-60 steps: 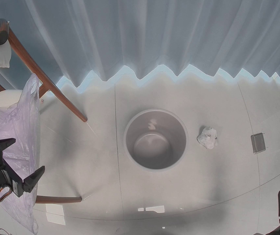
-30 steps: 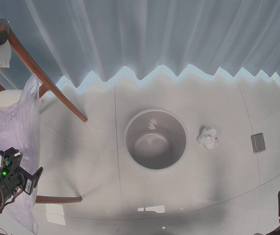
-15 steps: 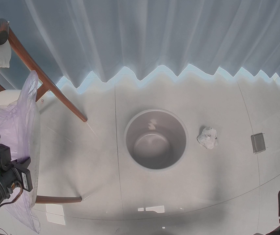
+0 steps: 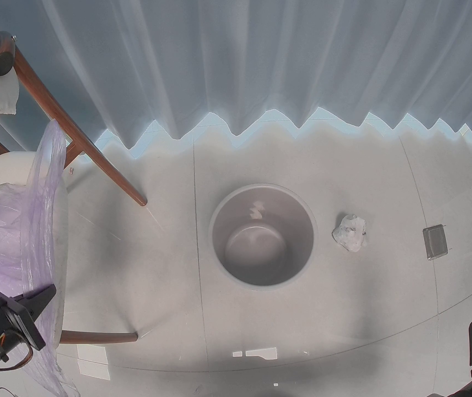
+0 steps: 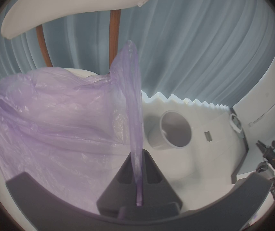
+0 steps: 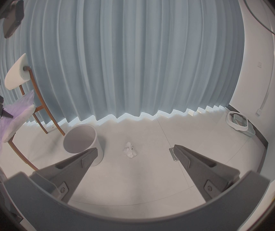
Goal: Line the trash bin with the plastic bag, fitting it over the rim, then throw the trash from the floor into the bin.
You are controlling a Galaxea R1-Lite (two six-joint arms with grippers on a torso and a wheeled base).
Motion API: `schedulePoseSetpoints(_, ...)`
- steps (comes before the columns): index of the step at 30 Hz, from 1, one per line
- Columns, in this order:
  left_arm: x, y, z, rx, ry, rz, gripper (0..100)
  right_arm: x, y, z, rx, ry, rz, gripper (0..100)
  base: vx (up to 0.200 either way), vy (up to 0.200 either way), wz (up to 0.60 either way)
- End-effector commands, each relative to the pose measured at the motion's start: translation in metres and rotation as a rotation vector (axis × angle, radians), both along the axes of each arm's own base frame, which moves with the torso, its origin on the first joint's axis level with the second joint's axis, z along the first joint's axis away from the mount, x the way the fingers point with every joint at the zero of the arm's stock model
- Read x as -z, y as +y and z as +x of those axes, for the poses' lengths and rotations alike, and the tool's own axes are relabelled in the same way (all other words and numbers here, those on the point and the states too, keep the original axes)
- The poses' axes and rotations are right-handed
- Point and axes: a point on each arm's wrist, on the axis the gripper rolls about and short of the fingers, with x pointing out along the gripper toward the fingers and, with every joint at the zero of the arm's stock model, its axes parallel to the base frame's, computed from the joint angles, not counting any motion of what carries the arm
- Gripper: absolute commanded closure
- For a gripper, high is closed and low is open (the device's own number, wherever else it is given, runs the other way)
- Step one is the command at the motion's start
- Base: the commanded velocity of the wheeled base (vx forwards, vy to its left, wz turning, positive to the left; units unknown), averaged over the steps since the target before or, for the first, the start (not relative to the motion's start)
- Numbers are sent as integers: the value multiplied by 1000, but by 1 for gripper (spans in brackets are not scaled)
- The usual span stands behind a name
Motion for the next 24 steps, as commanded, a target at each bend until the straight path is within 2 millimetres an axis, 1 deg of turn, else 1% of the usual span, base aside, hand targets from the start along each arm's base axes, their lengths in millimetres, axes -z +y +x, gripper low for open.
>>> schedulePoseSetpoints(1,10,9,-26,55,-62,-78,100,5,0,0,0,0,0,0,0,0,0)
schedulePoseSetpoints(2,11,10,-31,79,-79,-93,100,5,0,0,0,0,0,0,0,0,0)
schedulePoseSetpoints(4,11,11,-35,100,-95,-105,100,5,0,0,0,1,-1,0,0,0,0)
schedulePoseSetpoints(13,7,12,-35,86,-96,-157,100,5,0,0,0,1,-3,0,0,0,0)
schedulePoseSetpoints(14,4,12,-35,90,-102,-172,100,5,0,0,0,1,-3,0,0,0,0)
schedulePoseSetpoints(18,6,11,-36,100,-85,-217,100,5,0,0,-1,1,-4,0,0,0,0)
schedulePoseSetpoints(22,2,10,-37,164,-85,-242,100,5,0,0,-1,1,-6,0,0,0,0)
schedulePoseSetpoints(24,-5,9,-36,204,-94,-255,100,5,0,0,-1,1,-6,0,0,0,0)
